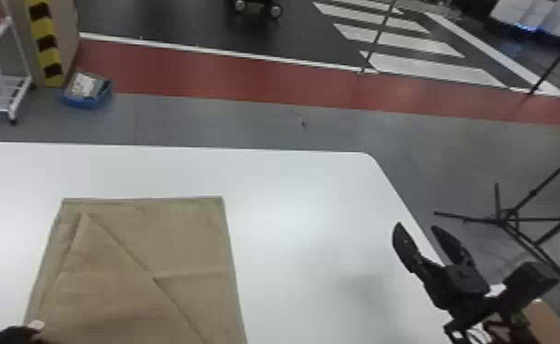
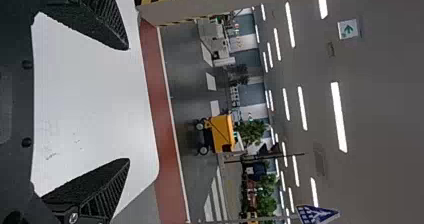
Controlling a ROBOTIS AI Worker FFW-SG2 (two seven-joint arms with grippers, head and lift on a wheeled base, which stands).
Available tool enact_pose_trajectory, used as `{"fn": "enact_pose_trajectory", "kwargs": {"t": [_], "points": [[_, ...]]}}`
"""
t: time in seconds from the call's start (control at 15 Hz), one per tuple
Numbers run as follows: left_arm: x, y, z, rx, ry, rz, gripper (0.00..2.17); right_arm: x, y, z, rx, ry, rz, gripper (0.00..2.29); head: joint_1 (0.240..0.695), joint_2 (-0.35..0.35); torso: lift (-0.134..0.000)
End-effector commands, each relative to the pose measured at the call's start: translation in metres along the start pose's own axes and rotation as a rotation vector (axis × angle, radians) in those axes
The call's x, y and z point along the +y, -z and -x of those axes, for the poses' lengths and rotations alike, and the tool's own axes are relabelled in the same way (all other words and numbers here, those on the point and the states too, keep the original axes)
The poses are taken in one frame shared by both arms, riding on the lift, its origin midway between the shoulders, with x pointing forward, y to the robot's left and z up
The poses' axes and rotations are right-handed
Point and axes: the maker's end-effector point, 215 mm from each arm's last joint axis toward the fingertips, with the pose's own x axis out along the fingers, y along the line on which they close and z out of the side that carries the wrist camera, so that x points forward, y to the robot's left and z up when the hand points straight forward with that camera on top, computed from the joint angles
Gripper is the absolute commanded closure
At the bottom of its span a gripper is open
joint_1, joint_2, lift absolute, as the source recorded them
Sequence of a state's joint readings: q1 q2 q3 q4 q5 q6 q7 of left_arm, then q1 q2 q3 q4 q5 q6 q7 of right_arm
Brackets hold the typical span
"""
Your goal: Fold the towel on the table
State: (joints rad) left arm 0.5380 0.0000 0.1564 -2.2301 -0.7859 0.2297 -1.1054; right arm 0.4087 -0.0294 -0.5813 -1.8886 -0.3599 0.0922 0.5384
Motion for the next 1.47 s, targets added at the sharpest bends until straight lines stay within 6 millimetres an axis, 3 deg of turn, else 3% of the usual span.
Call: {"fn": "enact_pose_trajectory", "kwargs": {"t": [0.0,0.07,0.33,0.4,0.53,0.8,1.0,1.4], "points": [[0.001,-0.021,-0.001,-0.054,-0.003,-0.040,2.15,0.032,0.016,-0.025,0.065,-0.060,-0.014,0.09,0.695,-0.350,-0.115],[0.001,-0.027,-0.003,-0.065,0.000,-0.046,2.15,0.053,0.024,-0.039,0.098,-0.099,-0.009,0.10,0.695,-0.342,-0.115],[0.000,-0.037,-0.004,-0.083,0.006,-0.057,2.15,0.183,0.067,-0.115,0.260,-0.305,0.044,0.11,0.695,-0.229,-0.115],[-0.001,-0.044,-0.006,-0.096,0.012,-0.063,2.15,0.214,0.075,-0.128,0.289,-0.350,0.071,0.11,0.695,-0.156,-0.115],[-0.001,-0.053,-0.007,-0.117,0.017,-0.065,2.15,0.253,0.096,-0.142,0.361,-0.391,0.092,0.11,0.695,-0.088,-0.115],[-0.005,-0.068,-0.012,-0.152,0.045,-0.070,2.15,0.277,0.129,-0.181,0.443,-0.380,0.115,0.13,0.695,-0.013,-0.115],[-0.012,-0.081,-0.021,-0.186,0.078,-0.068,2.15,0.287,0.134,-0.207,0.460,-0.400,0.121,0.13,0.695,-0.003,-0.115],[-0.017,-0.099,-0.035,-0.216,0.110,-0.075,2.15,0.308,0.170,-0.205,0.589,-0.454,0.167,0.21,0.695,-0.003,-0.115]]}}
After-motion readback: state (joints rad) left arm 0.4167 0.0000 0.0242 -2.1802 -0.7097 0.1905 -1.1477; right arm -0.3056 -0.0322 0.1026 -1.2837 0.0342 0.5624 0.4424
